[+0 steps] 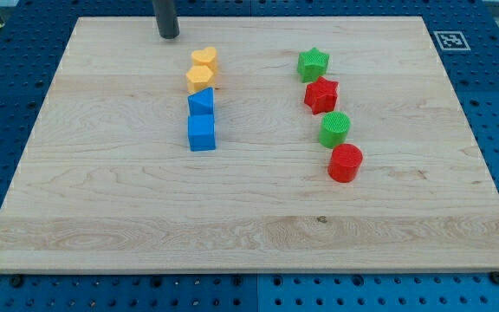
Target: Move your arm towards the red star
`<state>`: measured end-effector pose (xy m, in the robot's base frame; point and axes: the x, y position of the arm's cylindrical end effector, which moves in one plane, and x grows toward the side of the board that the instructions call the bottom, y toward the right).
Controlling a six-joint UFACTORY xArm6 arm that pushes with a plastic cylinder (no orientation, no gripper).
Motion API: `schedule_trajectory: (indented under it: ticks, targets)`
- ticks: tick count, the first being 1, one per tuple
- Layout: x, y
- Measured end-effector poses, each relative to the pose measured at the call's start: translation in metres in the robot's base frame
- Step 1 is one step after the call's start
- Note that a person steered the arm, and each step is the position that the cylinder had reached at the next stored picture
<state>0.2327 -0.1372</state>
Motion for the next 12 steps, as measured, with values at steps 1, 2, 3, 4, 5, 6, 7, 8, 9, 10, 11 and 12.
schedule_trajectory:
  ticks: [1, 2, 3, 4, 5, 6, 7, 8, 9, 10, 11, 12]
  targets:
    - [0.0, 0.0]
    - [0.0, 0.0]
    - [0.0, 0.0]
    - [0.0, 0.018]
    - [0.0, 0.032]
    - [0.0, 0.032]
    - [0.0, 0.077]
    - [0.0, 0.164]
    - [0.012, 0.256]
    - [0.06, 0.315]
    - [0.113, 0.318]
    - [0.137, 0.316]
